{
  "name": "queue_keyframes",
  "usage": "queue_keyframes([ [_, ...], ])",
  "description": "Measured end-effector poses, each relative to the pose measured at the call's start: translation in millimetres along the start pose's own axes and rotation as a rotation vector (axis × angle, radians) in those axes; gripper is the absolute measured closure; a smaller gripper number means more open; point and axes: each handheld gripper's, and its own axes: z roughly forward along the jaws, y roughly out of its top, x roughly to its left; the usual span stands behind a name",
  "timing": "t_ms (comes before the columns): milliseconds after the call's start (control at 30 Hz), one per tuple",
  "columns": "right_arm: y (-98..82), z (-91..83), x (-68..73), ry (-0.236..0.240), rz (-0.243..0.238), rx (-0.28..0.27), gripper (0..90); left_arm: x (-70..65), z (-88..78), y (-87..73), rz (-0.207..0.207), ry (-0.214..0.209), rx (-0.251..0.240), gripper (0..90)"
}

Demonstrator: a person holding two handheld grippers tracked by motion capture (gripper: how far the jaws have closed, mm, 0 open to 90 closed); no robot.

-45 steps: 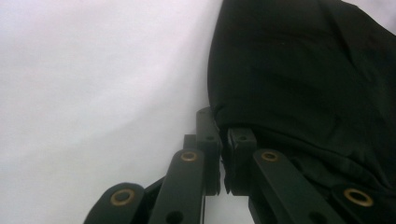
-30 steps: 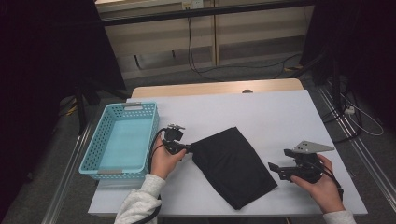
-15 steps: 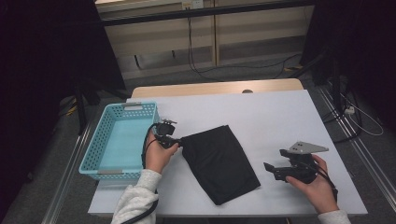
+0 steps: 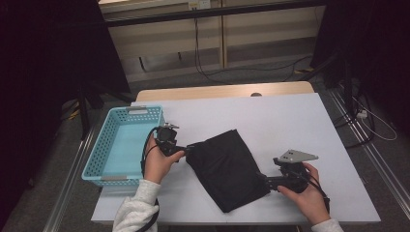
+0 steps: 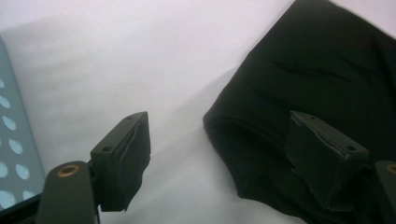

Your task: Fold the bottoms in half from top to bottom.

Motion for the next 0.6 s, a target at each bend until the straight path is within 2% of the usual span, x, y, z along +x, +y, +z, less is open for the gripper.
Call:
queue_keyframes([
  [100,0.2,3.5,2.9,-0.013,0.001,0.006,19.0,-0.7,1.1,-0.5,-0.001,-0.009,-0.001,19.7],
  [233,-1.3,11.4,8.3,-0.026,-0.002,0.026,19.8,-0.6,5.1,-3.6,0.009,-0.023,0.022,19.5],
  [367,-0.1,19.0,18.0,-0.013,-0.011,0.035,20.0,-0.5,4.6,-3.9,0.008,-0.019,0.013,19.1],
  [467,-1.9,23.5,25.0,-0.028,-0.031,0.082,23.6,-1.1,5.3,-4.0,0.011,-0.023,0.015,18.9],
  [500,-3.8,24.6,26.0,-0.025,-0.026,0.089,24.2,-1.6,5.8,-4.3,0.012,-0.025,0.016,18.9],
  [533,-5.2,24.0,26.0,-0.015,0.0,0.083,26.4,-2.0,5.9,-4.5,0.009,-0.028,0.017,18.8],
  [600,-8.1,21.3,25.5,-0.023,0.021,0.07,30.9,-2.5,6.3,-4.8,0.015,-0.026,0.018,18.6],
])
